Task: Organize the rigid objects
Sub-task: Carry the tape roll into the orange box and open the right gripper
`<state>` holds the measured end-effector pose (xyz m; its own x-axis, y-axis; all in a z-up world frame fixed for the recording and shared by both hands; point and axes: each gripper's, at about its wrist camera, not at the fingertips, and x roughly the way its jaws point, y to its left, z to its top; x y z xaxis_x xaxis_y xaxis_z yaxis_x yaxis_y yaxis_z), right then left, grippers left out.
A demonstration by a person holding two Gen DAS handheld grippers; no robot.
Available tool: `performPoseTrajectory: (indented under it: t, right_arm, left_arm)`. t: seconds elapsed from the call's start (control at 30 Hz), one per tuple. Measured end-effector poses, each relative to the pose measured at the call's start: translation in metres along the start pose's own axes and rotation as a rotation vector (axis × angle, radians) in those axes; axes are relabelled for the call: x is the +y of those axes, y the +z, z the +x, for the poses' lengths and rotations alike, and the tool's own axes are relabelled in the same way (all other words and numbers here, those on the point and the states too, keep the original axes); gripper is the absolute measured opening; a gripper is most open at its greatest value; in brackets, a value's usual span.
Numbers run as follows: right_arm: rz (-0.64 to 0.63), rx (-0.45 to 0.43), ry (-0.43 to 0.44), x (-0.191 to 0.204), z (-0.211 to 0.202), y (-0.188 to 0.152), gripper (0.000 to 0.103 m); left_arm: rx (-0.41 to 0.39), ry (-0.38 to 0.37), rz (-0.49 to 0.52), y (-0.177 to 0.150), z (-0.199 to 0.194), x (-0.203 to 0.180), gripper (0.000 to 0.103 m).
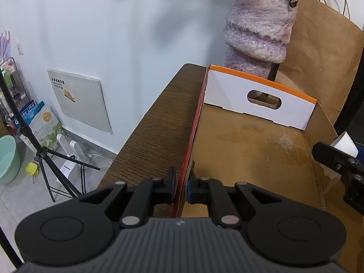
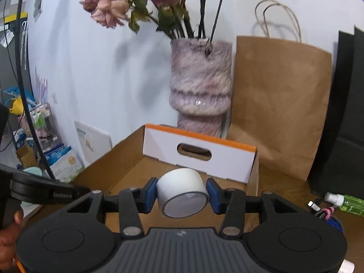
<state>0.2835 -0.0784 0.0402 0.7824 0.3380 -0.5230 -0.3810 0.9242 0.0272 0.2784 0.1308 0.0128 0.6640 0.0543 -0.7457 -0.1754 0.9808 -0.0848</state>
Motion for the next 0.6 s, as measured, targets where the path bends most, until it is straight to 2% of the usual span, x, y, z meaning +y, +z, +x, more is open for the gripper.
performPoseTrajectory:
  t: [0.4, 0.47, 0.5, 0.53, 0.6]
  right_arm:
    - [-0.008, 0.028, -0.012, -0.0002, 0.0017, -0.0064, 0.046]
    - [-0.011, 0.040, -0.022, -0.0002, 0.0032, -0.0062, 0.064]
    - [-0.014, 0.041, -0.030, 0.0001, 0.0035, -0.0060, 0.085]
    - [-0.015, 0.036, -0.036, 0.0004, 0.0028, -0.0058, 0.098]
    - [-0.022, 0.023, -0.042, 0.0010, 0.0005, -0.0051, 0.098]
  left_arm:
    - [-0.009, 0.005, 0.004, -0.0007, -0.0009, -0.0019, 0.010]
    - [-0.010, 0.003, 0.003, -0.0009, -0.0010, -0.0021, 0.010]
    - [-0.010, 0.004, 0.004, -0.0008, -0.0009, -0.0024, 0.010]
    - [-0.010, 0.006, 0.004, -0.0008, -0.0007, -0.0023, 0.010]
    - [-0.009, 0.003, 0.000, -0.0005, -0.0005, -0.0013, 0.010]
